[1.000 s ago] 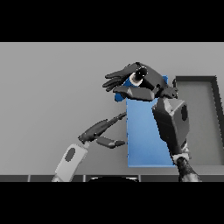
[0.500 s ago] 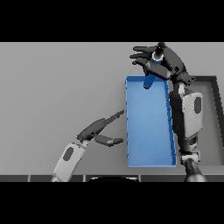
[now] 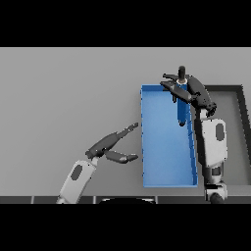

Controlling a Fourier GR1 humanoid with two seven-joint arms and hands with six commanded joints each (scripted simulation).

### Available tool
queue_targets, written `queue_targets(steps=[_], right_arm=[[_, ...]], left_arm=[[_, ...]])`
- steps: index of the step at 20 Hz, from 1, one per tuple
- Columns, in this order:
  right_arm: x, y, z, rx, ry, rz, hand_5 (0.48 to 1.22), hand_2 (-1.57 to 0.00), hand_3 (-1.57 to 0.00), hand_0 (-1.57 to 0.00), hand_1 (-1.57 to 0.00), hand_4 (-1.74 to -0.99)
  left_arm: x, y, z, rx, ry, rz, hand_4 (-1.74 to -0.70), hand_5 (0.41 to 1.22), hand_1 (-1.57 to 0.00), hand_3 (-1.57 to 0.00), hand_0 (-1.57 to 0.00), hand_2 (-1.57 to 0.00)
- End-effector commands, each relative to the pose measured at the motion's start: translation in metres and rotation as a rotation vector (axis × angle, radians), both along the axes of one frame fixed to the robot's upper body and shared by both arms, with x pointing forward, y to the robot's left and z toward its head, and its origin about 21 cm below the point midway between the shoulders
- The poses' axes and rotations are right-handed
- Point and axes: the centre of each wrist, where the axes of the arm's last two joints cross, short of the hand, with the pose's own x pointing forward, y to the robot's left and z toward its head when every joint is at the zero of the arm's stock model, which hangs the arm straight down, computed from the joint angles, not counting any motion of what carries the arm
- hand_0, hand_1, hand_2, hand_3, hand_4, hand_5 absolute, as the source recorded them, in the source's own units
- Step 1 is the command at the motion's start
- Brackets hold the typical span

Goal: Pick up the blue pipe and place it into the blue bin.

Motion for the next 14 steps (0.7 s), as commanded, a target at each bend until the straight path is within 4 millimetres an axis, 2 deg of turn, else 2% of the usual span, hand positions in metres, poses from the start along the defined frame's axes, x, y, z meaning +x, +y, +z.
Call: queue_targets(steps=[1, 5, 6, 7, 9, 10, 11, 12, 14], right_arm=[[0.000, -0.002, -0.009, -0.005, 0.031, -0.029, 1.221, -1.57, -1.57, -1.57, -1.57, -1.500], [0.002, -0.009, -0.040, -0.023, 0.165, -0.076, 1.221, -1.57, -1.57, -1.57, -1.57, -1.497], [0.000, -0.008, -0.048, -0.042, 0.199, -0.078, 1.221, -1.57, -1.26, -1.57, -1.57, -1.546], [-0.001, -0.010, -0.058, -0.045, 0.246, -0.090, 1.221, -1.57, -1.01, -1.57, -1.57, -1.585], [-0.002, -0.006, -0.066, -0.057, 0.307, -0.099, 1.221, -1.57, -0.64, -1.57, -1.57, -1.641], [-0.001, -0.007, -0.072, -0.059, 0.349, -0.119, 1.221, -1.57, -0.51, -1.57, -1.57, -1.661], [0.001, -0.007, -0.077, -0.055, 0.397, -0.136, 1.171, -1.57, -0.41, -1.57, -1.57, -1.677], [0.002, -0.007, -0.077, -0.052, 0.428, -0.152, 1.161, -1.52, -0.45, -1.57, -1.57, -1.626], [0.002, -0.006, -0.072, -0.055, 0.479, -0.187, 1.148, -0.99, -0.29, -1.08, -1.03, -1.469]], left_arm=[[0.002, -0.001, 0.000, -0.001, 0.002, 0.006, -0.93, 0.466, 0.00, 0.00, 0.00, 0.00], [0.001, 0.001, 0.000, 0.000, -0.020, 0.007, -0.92, 0.476, 0.00, 0.00, 0.00, 0.00], [0.000, -0.003, -0.002, 0.000, -0.021, 0.006, -0.92, 0.478, 0.00, 0.00, 0.00, 0.00], [0.000, 0.000, -0.001, -0.003, -0.026, 0.006, -0.92, 0.480, 0.00, 0.00, 0.00, 0.00], [0.003, -0.002, 0.002, -0.001, -0.023, 0.013, -0.92, 0.484, 0.00, 0.00, 0.00, 0.00], [0.002, -0.002, -0.001, 0.006, -0.018, 0.015, -0.92, 0.486, 0.00, 0.00, 0.00, 0.00], [0.003, -0.002, 0.000, 0.008, -0.023, 0.015, -0.92, 0.489, 0.00, 0.00, 0.00, 0.00], [0.002, -0.002, 0.001, -0.003, -0.024, 0.008, -0.92, 0.491, 0.00, 0.00, 0.00, 0.00], [0.000, -0.003, -0.003, 0.002, -0.023, 0.005, -0.92, 0.493, 0.00, 0.00, 0.00, 0.00]])
